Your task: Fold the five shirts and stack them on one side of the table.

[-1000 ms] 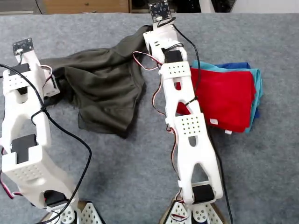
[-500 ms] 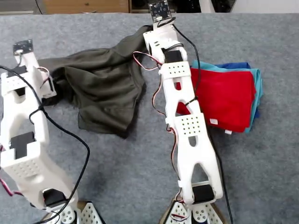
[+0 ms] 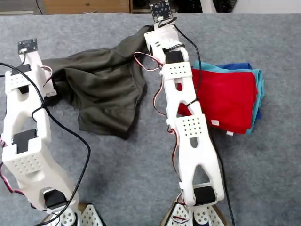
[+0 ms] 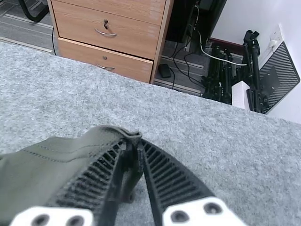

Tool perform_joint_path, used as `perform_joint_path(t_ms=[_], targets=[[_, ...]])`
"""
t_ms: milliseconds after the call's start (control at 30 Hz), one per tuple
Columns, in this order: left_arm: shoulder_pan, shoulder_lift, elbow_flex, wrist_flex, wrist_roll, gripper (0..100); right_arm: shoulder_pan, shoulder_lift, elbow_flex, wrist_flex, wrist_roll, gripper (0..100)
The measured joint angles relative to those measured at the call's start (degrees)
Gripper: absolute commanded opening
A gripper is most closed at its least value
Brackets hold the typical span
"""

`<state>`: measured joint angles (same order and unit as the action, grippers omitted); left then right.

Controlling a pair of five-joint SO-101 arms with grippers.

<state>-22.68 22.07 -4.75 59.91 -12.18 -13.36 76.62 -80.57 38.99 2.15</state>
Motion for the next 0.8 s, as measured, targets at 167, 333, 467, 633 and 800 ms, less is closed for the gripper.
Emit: perform_joint_path(t_ms=[167, 333, 467, 633, 800], targets=[[0.00, 0.00, -1.85, 4.84, 0.00, 2, 0.00, 0.00, 0.00, 0.00, 0.00, 0.2], [-0.44, 0.00, -7.38, 15.91, -0.09, 2, 0.00, 0.00, 0.00, 0.00, 0.00, 0.2], [-3.25, 0.00, -13.98, 25.05, -1.67, 2, 0.00, 0.00, 0.00, 0.00, 0.00, 0.2], [-8.62, 0.00, -19.96, 36.31, -7.82, 2, 0.00, 0.00, 0.00, 0.00, 0.00, 0.2], [-19.43, 0.00, -23.82, 39.91, -15.82, 2, 0.00, 0.00, 0.00, 0.00, 0.00, 0.2]])
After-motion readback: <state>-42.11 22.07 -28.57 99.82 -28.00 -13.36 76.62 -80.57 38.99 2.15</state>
